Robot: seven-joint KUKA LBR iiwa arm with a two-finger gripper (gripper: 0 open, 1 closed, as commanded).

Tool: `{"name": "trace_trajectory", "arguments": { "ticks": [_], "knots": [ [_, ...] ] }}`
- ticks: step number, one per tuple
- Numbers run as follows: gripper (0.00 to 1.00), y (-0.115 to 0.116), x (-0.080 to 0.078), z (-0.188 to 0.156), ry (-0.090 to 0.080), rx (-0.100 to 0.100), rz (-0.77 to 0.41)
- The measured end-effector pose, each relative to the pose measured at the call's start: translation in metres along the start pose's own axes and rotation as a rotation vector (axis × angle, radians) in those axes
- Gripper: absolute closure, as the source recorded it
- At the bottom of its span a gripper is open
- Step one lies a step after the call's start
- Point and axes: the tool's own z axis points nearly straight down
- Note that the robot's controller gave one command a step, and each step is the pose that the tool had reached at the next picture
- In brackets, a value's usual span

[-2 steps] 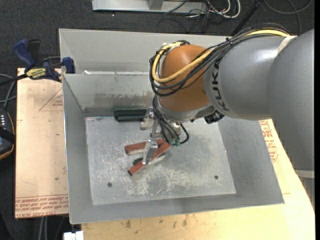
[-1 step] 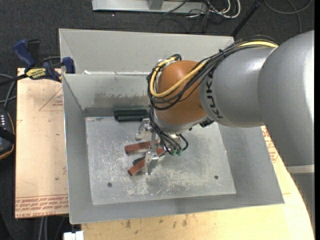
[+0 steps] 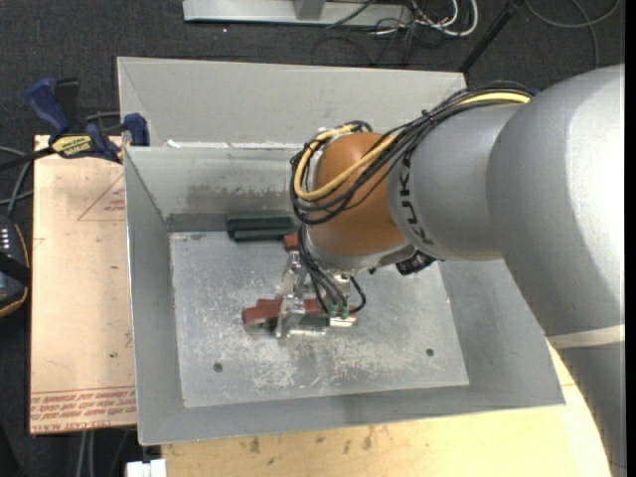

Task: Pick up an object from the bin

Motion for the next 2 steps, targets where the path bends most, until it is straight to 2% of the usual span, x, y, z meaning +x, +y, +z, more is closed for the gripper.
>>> {"name": "trace_trajectory", "arguments": {
  "ticks": [2],
  "knots": [
    [1.00, -0.0003, 0.0011, -0.0046, -0.002, 0.001, -0.001]
  ]
}}
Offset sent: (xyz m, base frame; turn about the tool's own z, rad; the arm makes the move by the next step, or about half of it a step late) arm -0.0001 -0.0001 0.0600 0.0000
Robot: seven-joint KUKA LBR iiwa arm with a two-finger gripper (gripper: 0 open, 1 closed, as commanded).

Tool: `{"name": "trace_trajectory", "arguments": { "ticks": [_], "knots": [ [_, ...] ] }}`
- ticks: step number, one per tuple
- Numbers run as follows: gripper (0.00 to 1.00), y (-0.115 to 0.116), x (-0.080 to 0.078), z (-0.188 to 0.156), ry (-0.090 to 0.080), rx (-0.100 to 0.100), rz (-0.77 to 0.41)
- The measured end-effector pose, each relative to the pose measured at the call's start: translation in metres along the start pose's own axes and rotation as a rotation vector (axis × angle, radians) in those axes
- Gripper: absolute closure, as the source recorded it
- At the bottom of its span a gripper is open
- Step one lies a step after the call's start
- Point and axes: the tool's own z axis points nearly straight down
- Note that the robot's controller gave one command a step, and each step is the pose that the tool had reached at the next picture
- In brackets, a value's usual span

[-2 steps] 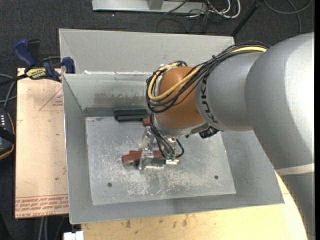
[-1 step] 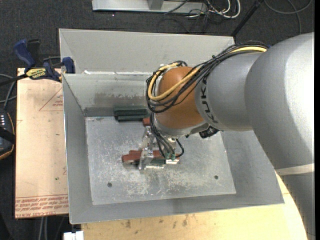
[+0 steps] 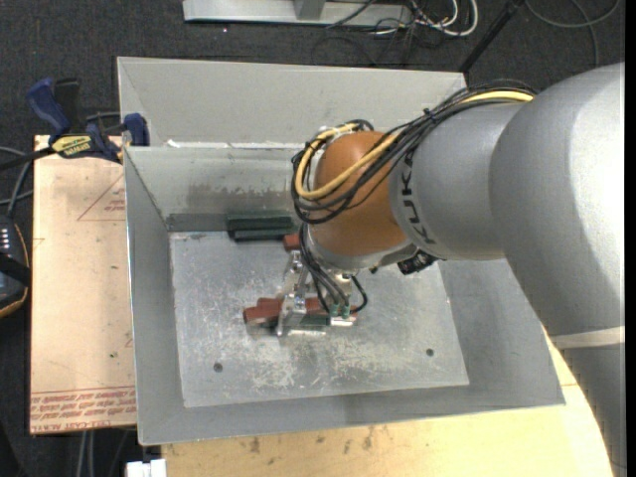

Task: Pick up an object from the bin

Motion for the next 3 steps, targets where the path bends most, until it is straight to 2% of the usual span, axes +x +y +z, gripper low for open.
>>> {"name": "trace_trajectory", "arguments": {
  "ticks": [3],
  "knots": [
    [1.00, -0.002, 0.001, -0.038, 0.000, 0.005, 0.002]
  ]
}}
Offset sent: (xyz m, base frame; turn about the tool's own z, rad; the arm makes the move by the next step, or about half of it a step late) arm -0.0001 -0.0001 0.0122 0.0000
